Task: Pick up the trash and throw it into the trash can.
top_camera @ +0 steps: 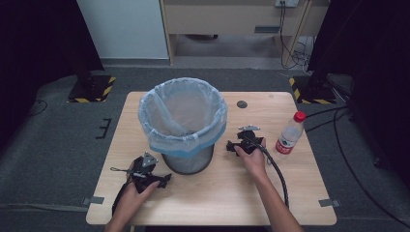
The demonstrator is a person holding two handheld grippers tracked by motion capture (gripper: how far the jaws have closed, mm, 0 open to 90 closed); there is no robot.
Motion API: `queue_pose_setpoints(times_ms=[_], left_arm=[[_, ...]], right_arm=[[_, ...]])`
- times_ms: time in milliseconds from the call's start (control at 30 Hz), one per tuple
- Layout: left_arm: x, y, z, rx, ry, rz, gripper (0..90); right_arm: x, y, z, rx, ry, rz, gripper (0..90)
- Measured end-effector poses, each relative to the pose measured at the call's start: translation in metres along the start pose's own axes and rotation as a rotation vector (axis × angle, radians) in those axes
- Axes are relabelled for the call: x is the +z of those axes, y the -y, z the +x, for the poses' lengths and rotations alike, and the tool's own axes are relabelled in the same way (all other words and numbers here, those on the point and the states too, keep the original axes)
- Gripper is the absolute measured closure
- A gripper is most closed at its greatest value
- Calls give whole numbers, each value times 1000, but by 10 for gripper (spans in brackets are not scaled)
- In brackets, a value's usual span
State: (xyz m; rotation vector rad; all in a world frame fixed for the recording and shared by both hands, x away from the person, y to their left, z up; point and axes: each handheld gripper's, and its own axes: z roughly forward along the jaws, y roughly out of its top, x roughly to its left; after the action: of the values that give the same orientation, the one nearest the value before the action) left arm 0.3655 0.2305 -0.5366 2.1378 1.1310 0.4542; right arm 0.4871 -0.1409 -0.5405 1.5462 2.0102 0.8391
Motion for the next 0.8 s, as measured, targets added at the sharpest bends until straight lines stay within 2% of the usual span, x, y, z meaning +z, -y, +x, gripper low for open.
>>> queue_pose_setpoints(times_ms=[267,400,533,600,800], left_arm=[[0,0,0,0,0,0,0],[0,0,0,0,0,0,0],[0,0,0,-1,0,0,0],[0,0,0,0,-1,0,0],[0,0,0,-1,-1,0,0]], right_arm=[[-4,2,-4,-37,-39,3,47],[-9,0,-4,-18,-57,17,54],[-24,-4,-7,-42,-75,-29,48],[-26,-4,-8,-41,-79,-34,47],[-48,-2,-14,-54,-87,-62,51]])
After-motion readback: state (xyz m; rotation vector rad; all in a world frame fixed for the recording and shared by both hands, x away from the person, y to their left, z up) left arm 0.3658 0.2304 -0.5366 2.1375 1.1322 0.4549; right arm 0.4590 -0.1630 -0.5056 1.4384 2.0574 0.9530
